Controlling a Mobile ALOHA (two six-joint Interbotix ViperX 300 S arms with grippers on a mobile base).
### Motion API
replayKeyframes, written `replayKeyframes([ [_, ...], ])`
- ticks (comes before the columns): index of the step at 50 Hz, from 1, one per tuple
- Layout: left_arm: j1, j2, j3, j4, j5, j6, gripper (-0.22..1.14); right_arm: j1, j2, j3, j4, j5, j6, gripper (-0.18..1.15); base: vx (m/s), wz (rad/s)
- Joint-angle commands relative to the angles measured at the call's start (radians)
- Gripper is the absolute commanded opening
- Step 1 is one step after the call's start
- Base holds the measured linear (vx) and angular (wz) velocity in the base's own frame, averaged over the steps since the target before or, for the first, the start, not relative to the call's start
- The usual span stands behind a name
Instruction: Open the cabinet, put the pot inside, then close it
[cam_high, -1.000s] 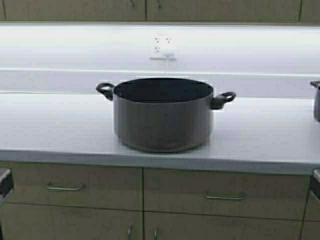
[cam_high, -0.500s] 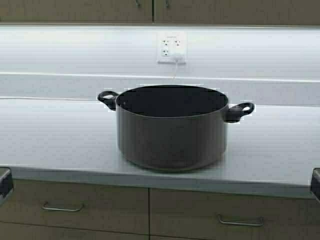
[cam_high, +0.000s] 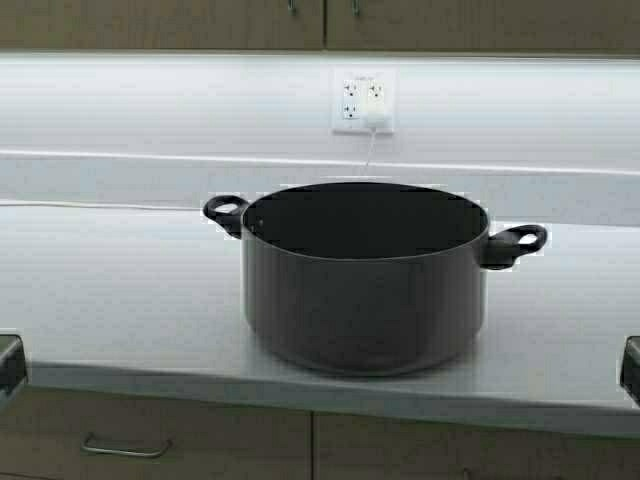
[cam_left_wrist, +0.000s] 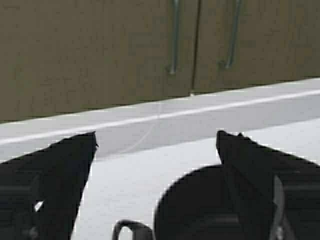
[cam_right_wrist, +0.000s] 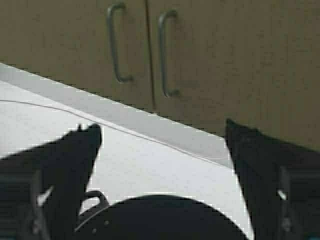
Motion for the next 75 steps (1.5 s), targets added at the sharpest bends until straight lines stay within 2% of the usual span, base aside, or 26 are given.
replayKeyframes([
  [1,-0.038,0.189,-0.091,0.003,-0.11,0.029,1.02,0.08,0.166,-0.114,0.018,-0.071,-0.015,1.04,0.06,0.02],
  [6,-0.055,0.331,-0.147,-0.023,-0.209,0.061,1.02,0.101,0.285,-0.193,0.078,-0.092,-0.075,1.04,0.04,0.01],
  [13,-0.069,0.488,-0.244,-0.138,-0.331,0.08,1.02,0.127,0.422,-0.321,0.311,-0.166,-0.258,1.04,0.01,0.01],
  [17,-0.075,0.572,-0.313,-0.19,-0.383,0.095,1.02,0.152,0.482,-0.374,0.468,-0.241,-0.403,1.04,0.0,0.0],
  [26,-0.075,0.709,-0.445,-0.242,-0.434,0.121,1.02,0.23,0.62,-0.509,0.834,-0.414,-0.781,1.03,0.0,0.0],
  [32,-0.075,0.776,-0.531,-0.25,-0.44,0.137,1.02,0.247,0.696,-0.609,0.992,-0.466,-0.92,1.03,0.0,0.0],
  [36,-0.075,0.815,-0.586,-0.252,-0.44,0.14,1.02,0.247,0.732,-0.657,1.042,-0.482,-0.933,1.03,0.0,0.0],
  [45,-0.074,0.891,-0.676,-0.252,-0.44,0.143,1.02,0.247,0.782,-0.724,1.062,-0.529,-0.937,1.03,0.0,0.0],
  [61,-0.074,0.969,-0.758,-0.275,-0.476,0.16,0.99,0.238,0.868,-0.808,1.088,-0.595,-0.94,0.99,0.0,0.0],
  [65,-0.075,0.982,-0.761,-0.295,-0.482,0.184,0.89,0.233,0.887,-0.824,1.091,-0.597,-0.942,0.89,0.0,0.0],
  [68,-0.074,0.994,-0.77,-0.305,-0.482,0.216,0.74,0.232,0.899,-0.831,1.092,-0.597,-0.94,0.74,0.0,0.0],
  [71,-0.074,1.008,-0.785,-0.307,-0.48,0.255,0.51,0.229,0.914,-0.848,1.094,-0.595,-0.94,0.54,0.0,0.0],
  [75,-0.074,1.034,-0.81,-0.305,-0.468,0.29,0.14,0.222,0.93,-0.87,1.095,-0.597,-0.939,0.26,0.0,0.0],
])
